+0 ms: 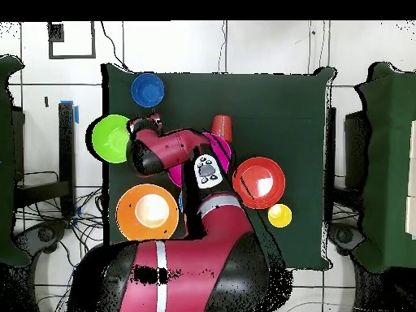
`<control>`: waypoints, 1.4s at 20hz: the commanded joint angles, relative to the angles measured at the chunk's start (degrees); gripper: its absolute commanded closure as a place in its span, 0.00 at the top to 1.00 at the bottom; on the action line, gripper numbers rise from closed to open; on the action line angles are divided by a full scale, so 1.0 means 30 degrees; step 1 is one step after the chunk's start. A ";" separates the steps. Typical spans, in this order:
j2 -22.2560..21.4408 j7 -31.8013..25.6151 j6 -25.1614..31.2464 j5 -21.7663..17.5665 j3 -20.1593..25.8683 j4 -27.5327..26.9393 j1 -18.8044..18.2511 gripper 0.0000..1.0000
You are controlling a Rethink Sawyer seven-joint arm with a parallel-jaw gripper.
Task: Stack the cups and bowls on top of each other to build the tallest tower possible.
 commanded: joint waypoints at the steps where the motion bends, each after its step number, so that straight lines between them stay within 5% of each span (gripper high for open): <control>1: -0.2490 -0.0140 0.4019 -0.0362 -0.0781 0.0361 0.0215 1.00; 7: -0.3837 -0.1766 0.7153 -0.0543 -0.0507 0.0215 0.0038 1.00; 20: -0.2661 -0.1539 0.6365 -0.1614 0.0286 -0.0809 -0.0235 1.00; 28: -0.3334 -0.1173 0.8927 0.0306 0.1391 0.0756 -0.1313 1.00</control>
